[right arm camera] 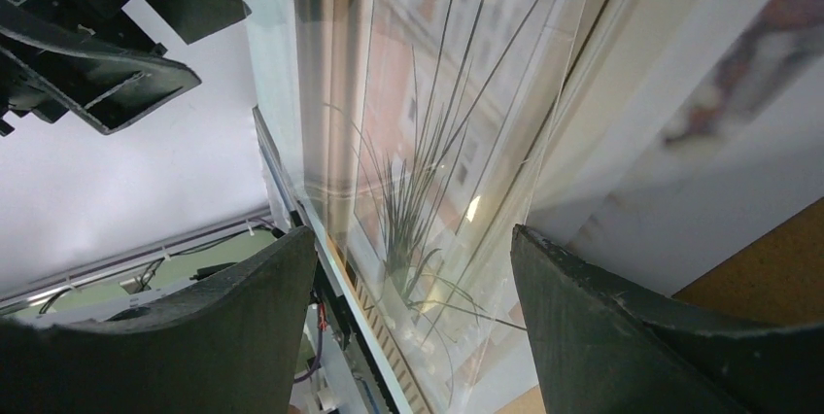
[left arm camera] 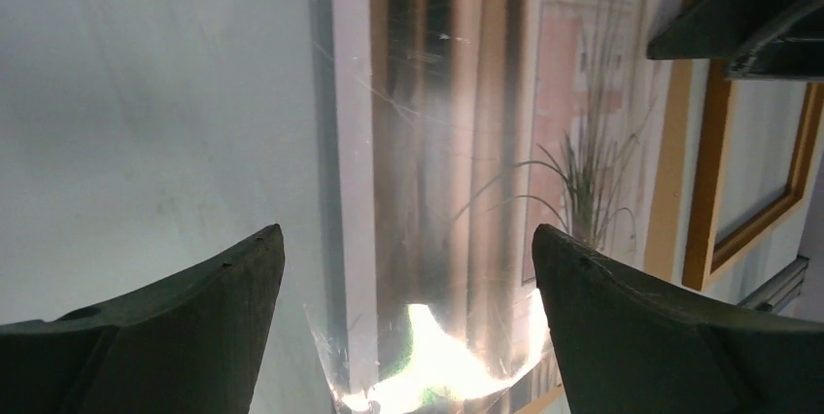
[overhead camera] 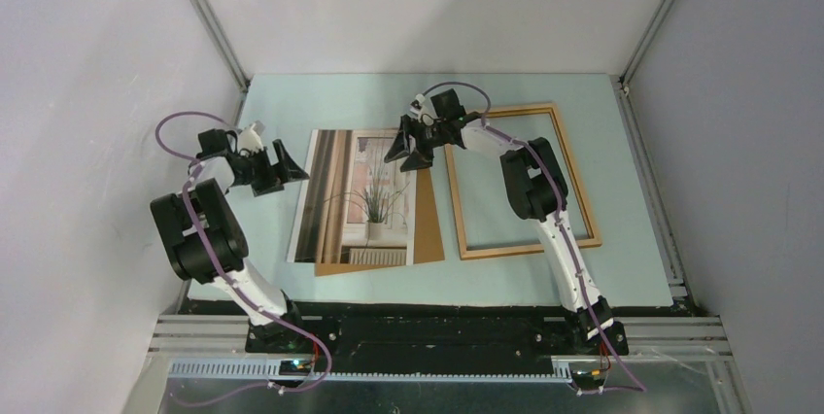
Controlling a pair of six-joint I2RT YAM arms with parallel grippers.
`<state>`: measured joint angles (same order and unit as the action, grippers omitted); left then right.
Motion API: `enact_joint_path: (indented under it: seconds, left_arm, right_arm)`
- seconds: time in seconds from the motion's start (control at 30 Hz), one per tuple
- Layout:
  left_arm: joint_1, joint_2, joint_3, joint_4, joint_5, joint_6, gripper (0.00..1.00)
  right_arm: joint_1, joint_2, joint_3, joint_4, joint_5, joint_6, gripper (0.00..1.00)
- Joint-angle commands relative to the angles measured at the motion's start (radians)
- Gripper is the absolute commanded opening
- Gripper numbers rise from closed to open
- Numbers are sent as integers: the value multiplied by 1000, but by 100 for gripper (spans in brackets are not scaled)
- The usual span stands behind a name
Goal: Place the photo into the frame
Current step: Pick up the photo frame item at the center of the board.
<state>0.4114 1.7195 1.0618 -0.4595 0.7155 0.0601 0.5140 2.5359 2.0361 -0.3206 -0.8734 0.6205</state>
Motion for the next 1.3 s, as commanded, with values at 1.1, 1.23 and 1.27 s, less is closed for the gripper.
enact_joint_path:
  seconds: [1.1, 1.23, 1.27]
  left_arm:
    - [-34, -83, 48, -115, 418, 3, 99]
    - [-34, -87, 55, -116, 405, -11, 100]
    - [-34, -87, 57, -115, 401, -13, 100]
  right_arm:
    - [-10, -23, -193, 207, -149, -3, 77]
    - [-10, -22, -202, 237, -161, 17, 77]
    - [-9, -22, -202, 238, -161, 17, 77]
